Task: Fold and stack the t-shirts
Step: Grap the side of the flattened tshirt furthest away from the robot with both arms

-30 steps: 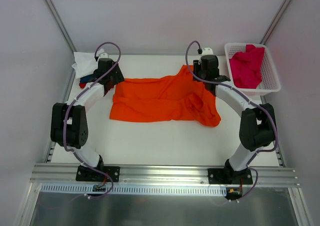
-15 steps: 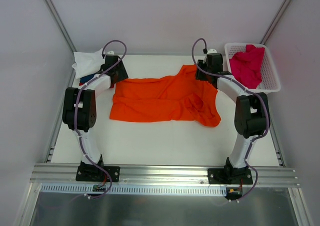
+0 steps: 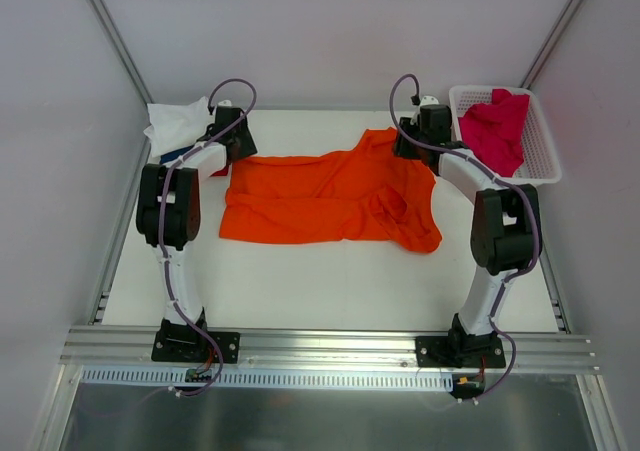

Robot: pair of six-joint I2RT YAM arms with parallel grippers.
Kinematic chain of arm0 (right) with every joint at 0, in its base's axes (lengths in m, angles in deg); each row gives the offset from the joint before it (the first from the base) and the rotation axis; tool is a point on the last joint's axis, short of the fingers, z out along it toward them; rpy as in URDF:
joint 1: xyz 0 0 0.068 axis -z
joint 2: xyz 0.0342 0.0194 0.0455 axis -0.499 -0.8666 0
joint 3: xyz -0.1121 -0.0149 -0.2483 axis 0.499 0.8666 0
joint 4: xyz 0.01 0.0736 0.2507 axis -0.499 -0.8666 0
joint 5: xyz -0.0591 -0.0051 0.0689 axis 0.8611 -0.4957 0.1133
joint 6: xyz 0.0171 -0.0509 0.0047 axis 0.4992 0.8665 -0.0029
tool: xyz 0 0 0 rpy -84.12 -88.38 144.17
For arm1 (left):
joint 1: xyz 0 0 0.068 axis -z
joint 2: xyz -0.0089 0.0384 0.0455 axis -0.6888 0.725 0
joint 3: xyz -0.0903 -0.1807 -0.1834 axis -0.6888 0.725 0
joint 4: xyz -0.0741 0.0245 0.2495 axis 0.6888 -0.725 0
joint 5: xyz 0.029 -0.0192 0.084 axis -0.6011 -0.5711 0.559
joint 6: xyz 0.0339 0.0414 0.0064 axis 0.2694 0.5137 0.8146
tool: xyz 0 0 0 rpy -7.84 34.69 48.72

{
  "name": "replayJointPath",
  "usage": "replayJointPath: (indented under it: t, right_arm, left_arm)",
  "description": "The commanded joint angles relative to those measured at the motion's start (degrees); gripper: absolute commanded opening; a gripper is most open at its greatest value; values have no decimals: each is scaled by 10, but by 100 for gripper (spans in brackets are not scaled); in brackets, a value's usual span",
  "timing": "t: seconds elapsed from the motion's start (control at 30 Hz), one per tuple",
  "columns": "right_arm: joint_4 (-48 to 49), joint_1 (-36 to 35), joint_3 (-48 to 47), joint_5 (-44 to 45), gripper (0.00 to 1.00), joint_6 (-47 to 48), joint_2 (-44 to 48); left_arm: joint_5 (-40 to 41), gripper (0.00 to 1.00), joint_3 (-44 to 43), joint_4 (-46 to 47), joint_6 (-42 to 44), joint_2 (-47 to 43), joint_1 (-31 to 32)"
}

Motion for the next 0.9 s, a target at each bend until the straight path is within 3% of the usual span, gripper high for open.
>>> replayJointPath:
  t: [0.0, 0.3, 0.67, 0.87]
  right_arm:
    - [23, 12, -28, -18, 39, -7, -3]
    - [40, 20, -15, -33, 38, -18, -4]
    - [50, 36, -17, -53, 38, -22, -11]
    - [52, 45, -19, -59, 38, -29, -14]
  left_arm:
    - [24, 53, -25, -18, -7, 9, -7]
    - [54, 54, -69, -55, -2, 27, 2]
    - [64, 57, -153, -125, 114, 26, 2]
    - [47, 51, -165, -159, 114, 45, -6]
